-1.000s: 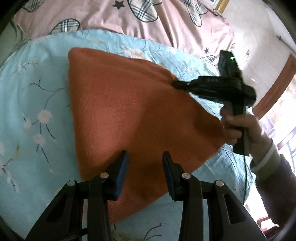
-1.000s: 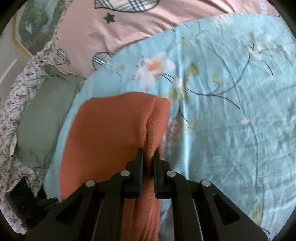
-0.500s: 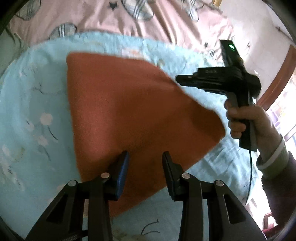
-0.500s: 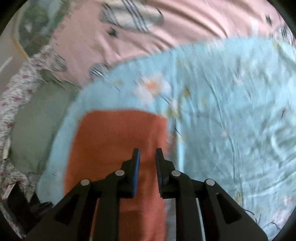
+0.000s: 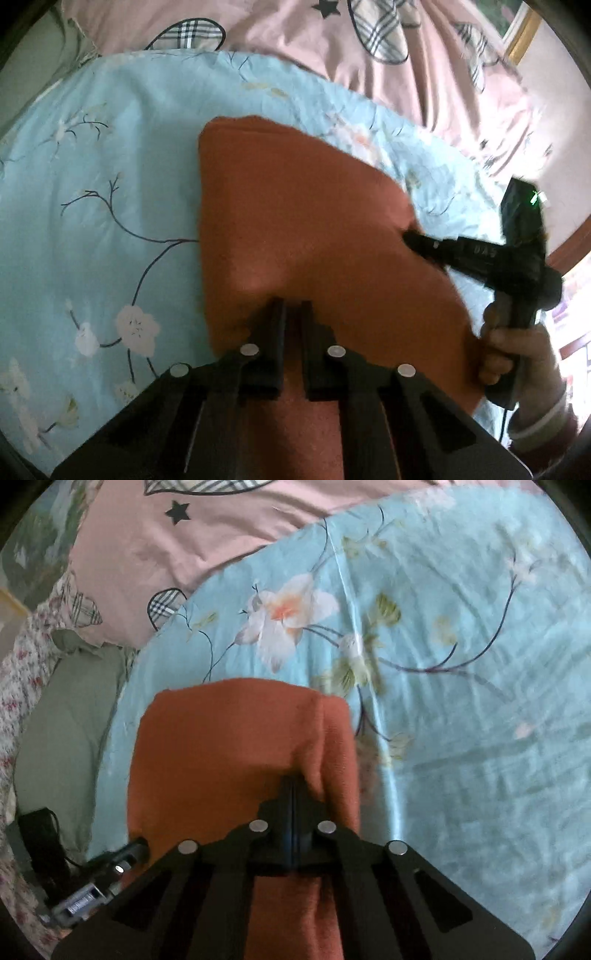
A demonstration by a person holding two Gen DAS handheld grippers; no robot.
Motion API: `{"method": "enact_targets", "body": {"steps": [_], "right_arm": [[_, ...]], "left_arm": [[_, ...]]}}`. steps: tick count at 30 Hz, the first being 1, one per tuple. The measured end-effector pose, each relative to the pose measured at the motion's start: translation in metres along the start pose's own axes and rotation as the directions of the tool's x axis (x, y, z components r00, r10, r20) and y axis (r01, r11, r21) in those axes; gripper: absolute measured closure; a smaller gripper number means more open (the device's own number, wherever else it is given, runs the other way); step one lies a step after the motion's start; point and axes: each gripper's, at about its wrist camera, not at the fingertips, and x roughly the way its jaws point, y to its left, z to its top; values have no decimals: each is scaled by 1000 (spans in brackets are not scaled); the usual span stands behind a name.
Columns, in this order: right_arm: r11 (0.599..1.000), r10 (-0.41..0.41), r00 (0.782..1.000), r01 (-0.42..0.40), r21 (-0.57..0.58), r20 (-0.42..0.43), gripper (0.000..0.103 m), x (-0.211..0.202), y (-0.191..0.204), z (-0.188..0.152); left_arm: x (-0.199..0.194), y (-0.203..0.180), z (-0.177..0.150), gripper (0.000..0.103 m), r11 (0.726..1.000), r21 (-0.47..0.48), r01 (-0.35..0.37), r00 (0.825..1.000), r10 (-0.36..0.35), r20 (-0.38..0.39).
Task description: Fold small clothes
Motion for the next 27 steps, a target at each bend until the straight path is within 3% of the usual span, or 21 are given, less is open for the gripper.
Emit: {"method": "enact_targets", "body": {"steps": [4, 9, 12, 13, 16, 20, 27], "right_arm": [[997, 46, 999, -45, -58, 29, 99, -34, 18, -18], [986, 92, 996, -91, -140, 4, 99, -75, 35, -73], [986, -42, 999, 38, -160, -23, 99, -79, 20, -110], [991, -38, 999, 35, -129, -19, 101, -79, 7, -121], [999, 25, 1000, -25, -36, -3, 103, -84, -12, -131], [998, -19, 1000, 20, -65, 15, 103, -87, -3, -135], [997, -35, 999, 36, -69, 14, 103, -88, 2, -136]], "left_arm": [[-15, -4, -7, 97, 1000, 8, -15, 1000, 15, 14], [-52, -22, -37, 86, 998, 65, 15, 999, -18, 44], [-69, -36, -66, 81, 991, 121, 57, 998, -61, 32], [-70, -38, -76, 81, 989, 138, 49, 998, -53, 21], [-63, -38, -103, 81, 988, 156, 11, 1000, -8, -21], [-60, -24, -119, 84, 994, 102, 32, 999, -28, -36], [-58, -30, -123, 83, 991, 130, -13, 1000, 16, -27]]}}
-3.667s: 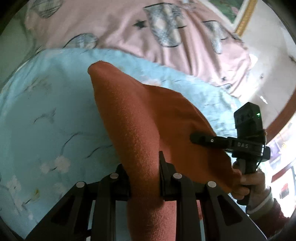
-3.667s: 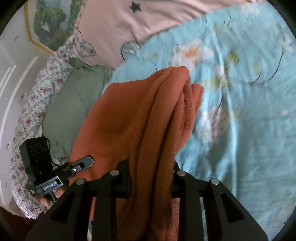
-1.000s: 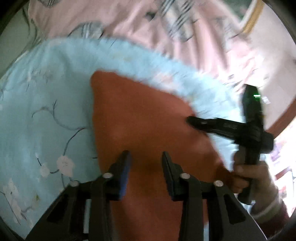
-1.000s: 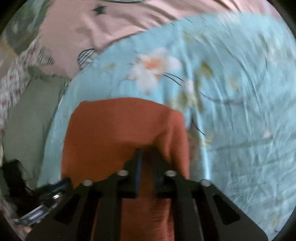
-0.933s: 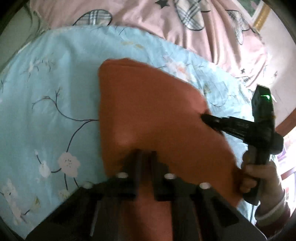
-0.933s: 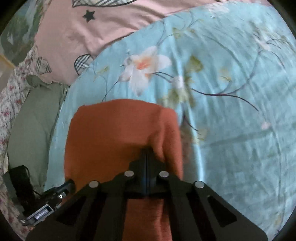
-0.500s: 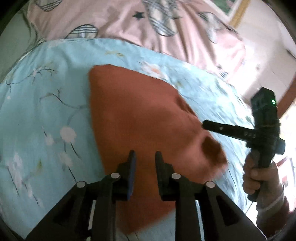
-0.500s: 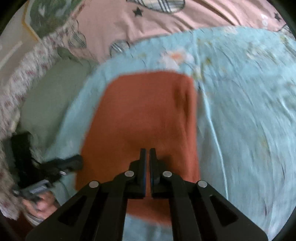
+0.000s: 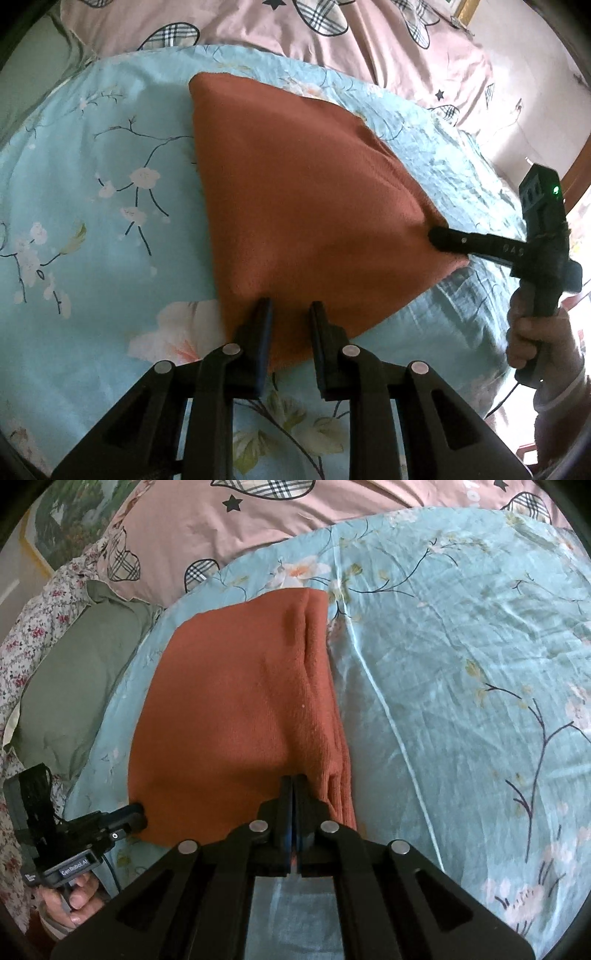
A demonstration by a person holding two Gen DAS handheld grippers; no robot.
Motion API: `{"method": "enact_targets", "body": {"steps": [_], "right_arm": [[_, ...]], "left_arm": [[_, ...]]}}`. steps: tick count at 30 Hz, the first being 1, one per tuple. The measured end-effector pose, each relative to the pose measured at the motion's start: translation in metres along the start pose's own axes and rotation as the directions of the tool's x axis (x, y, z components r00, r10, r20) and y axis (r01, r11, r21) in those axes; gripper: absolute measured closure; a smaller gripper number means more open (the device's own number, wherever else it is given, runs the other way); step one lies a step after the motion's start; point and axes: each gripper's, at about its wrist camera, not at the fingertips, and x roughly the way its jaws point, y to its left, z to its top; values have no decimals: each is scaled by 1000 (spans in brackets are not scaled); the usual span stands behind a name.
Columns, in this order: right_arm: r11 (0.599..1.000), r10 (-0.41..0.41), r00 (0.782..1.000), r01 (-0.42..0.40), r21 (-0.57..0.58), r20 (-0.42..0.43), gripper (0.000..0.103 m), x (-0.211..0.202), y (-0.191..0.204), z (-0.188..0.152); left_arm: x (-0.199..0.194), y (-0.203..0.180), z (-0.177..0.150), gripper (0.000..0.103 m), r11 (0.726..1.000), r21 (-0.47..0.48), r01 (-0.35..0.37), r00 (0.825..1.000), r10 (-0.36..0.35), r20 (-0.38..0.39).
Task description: Fold small clothes
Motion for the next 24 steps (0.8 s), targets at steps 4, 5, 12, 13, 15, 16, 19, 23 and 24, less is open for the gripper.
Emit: {"method": "enact_targets", "body": {"steps": [4, 5, 12, 13, 15, 16, 19, 23, 24], "right_arm": [[1000, -1, 1000, 1, 29, -9, 103, -9, -4, -10], [999, -9, 1000, 9, 32, -5, 101, -15, -2, -13], [999, -31, 999, 32, -11, 40, 99, -58, 14, -34], [999, -35, 998, 35, -17, 44, 98, -63, 16, -38], [999, -33, 998, 34, -26, 44, 91, -70, 21, -47], [999, -29, 999, 31, -33, 42, 78, -73, 24, -50], [996, -13, 999, 16, -91, 34, 50, -79, 34, -63], [987, -17, 1000, 15, -158, -12, 45, -80, 46, -82], [986, -18, 1000, 14, -168, -20, 43, -81, 48, -86]], "left_arm": [[-5, 2, -6, 82, 1000, -15, -5, 1000, 5, -5], [-6, 3, -7, 82, 1000, -23, -7, 1000, 7, -7], [-47, 0, -26, 44, 990, -57, -127, 991, 130, 38], [-54, -1, -30, 42, 991, -57, -125, 991, 128, 48], [-65, -3, -37, 34, 987, -56, -149, 987, 152, 54], [-69, -4, -40, 29, 984, -57, -166, 984, 169, 55], [-79, -9, -49, 24, 976, -53, -209, 976, 212, 52], [-87, -13, -63, 21, 965, -31, -262, 964, 263, 44], [-88, -14, -67, 21, 960, -23, -281, 959, 281, 38]]}}
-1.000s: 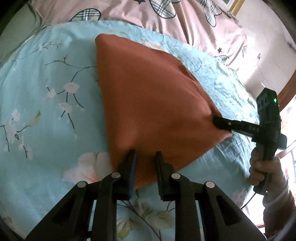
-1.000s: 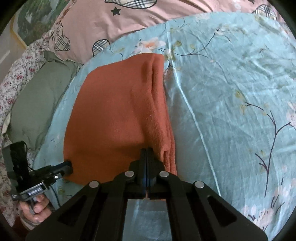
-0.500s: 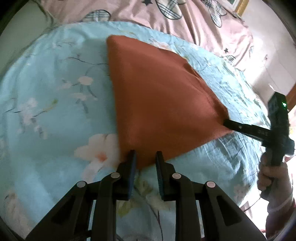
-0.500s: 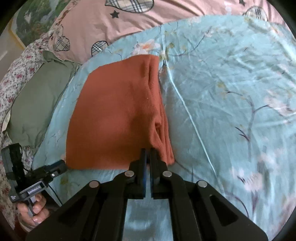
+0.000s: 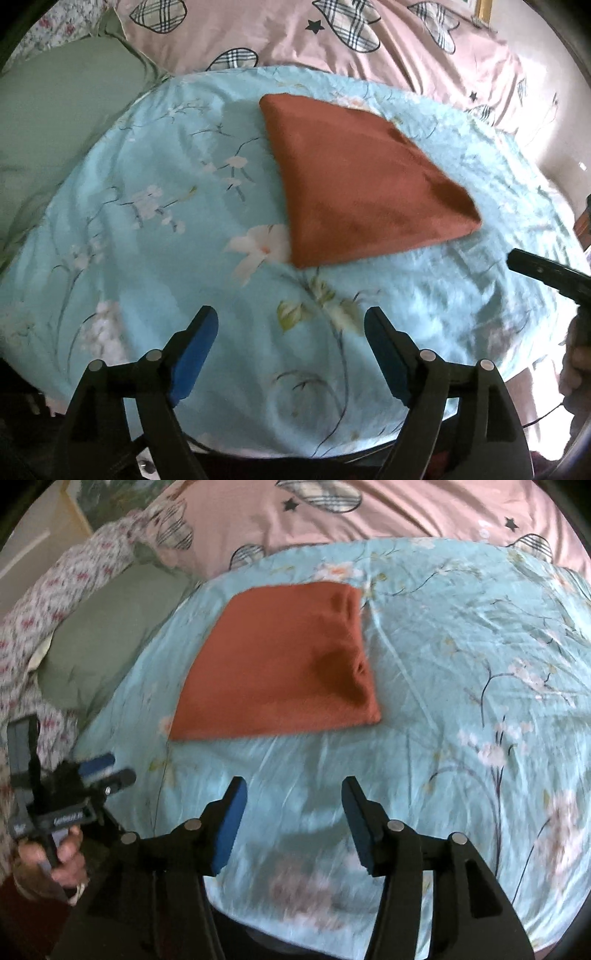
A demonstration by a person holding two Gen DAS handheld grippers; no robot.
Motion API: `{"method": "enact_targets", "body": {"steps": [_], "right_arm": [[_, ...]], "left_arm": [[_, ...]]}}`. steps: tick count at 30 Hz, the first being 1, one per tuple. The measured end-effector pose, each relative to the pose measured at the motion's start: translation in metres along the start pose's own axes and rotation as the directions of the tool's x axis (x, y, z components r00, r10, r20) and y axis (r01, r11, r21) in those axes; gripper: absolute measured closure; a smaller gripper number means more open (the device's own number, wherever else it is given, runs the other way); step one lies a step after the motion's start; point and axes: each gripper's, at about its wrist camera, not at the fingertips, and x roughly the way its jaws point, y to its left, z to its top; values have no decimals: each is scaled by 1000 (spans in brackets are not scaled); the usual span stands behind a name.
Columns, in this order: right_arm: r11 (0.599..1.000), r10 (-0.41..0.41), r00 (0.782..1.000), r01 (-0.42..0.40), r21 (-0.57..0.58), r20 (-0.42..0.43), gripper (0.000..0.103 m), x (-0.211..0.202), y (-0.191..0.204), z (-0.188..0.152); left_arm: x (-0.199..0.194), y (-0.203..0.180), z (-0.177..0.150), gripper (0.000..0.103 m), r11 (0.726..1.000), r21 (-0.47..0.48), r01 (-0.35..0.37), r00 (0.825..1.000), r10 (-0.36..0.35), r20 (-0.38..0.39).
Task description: Fold small clothes
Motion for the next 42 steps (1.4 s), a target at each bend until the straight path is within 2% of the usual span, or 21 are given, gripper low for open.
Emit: {"method": "enact_targets", "body": {"steps": [2, 11, 28, 32, 42], "right_arm": [[1000, -9, 1000, 9, -18, -7, 35, 0, 5, -6], [1000, -1, 1000, 1, -30, -18, 28, 12, 10, -1], [996, -14, 999, 11, -88, -31, 15, 33, 13, 35], [994, -23, 999, 19, -103, -33, 10, 34, 15, 42], [991, -21, 1000, 21, -134, 4, 5, 30, 17, 68]], "left_arm": [[-1, 1, -6, 21, 1000, 5, -23, 1000, 23, -4], [3, 4, -8, 20, 997, -6, -71, 997, 71, -11], [26, 0, 36, 19, 983, 25, -181, 983, 182, -17], [25, -5, 41, 19, 982, 35, -187, 982, 187, -7], [14, -12, 60, 18, 978, 45, -201, 979, 200, 38]]}}
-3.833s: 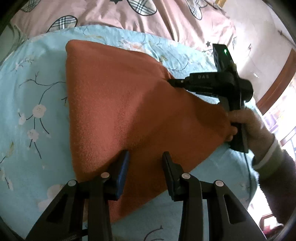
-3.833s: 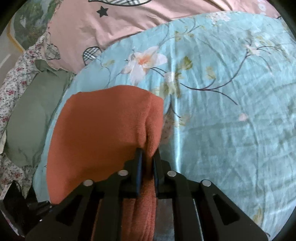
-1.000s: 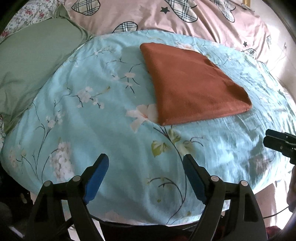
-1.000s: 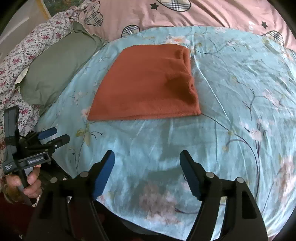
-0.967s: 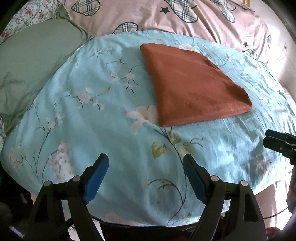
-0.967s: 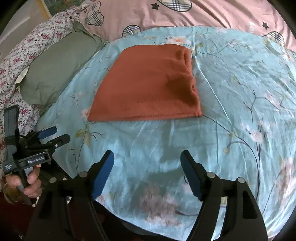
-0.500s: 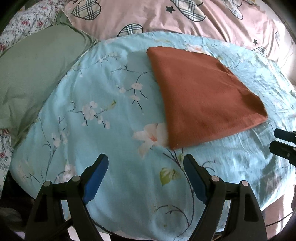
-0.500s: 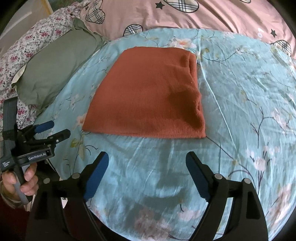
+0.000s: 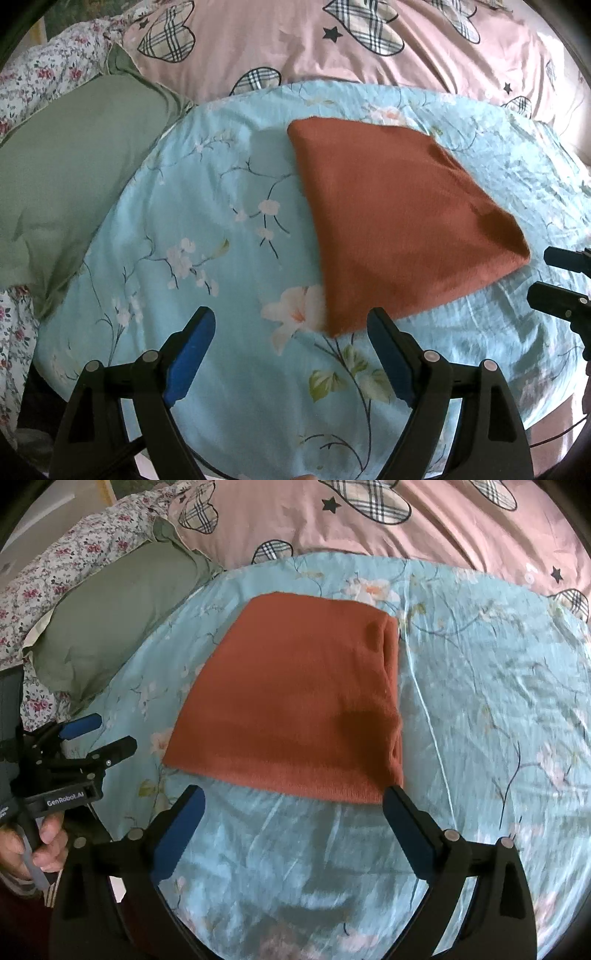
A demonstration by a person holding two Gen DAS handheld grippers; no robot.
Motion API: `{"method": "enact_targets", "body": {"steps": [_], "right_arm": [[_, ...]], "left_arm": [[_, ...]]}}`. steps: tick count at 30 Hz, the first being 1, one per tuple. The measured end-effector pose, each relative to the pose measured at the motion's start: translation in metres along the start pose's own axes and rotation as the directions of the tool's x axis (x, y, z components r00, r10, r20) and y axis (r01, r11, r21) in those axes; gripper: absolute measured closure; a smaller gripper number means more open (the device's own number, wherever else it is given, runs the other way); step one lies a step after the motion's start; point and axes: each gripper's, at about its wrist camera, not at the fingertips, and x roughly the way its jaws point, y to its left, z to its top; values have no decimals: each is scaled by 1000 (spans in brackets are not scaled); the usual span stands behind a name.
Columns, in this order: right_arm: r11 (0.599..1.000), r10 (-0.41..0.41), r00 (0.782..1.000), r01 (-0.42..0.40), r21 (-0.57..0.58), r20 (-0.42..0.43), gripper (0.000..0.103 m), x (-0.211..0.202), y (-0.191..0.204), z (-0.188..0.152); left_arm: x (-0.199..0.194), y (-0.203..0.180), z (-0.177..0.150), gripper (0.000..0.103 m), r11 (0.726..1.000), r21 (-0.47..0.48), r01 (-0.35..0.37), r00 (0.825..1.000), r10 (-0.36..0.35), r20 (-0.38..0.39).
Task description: Fold small clothes
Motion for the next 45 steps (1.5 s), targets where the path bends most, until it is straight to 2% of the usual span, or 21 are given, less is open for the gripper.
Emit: {"method": "enact_targets", "body": {"steps": [9, 18, 31, 45], "right_arm": [[1000, 9, 1000, -9, -11, 17, 5, 3, -1, 17], [1000, 20, 1000, -20, -9, 10, 5, 9, -1, 21], [1000, 26, 1000, -26, 9, 5, 4, 10, -5, 17], [999, 19, 1000, -19, 31, 7, 4, 2, -6, 5]], "left_arm": [[1, 1, 13, 18, 1000, -19, 4, 1000, -3, 23], [5, 2, 20, 17, 1000, -23, 1, 1000, 0, 32], [10, -3, 20, 16, 1000, -17, -20, 999, 21, 27], [-2, -2, 12, 15, 1000, -10, -21, 998, 22, 55]]}}
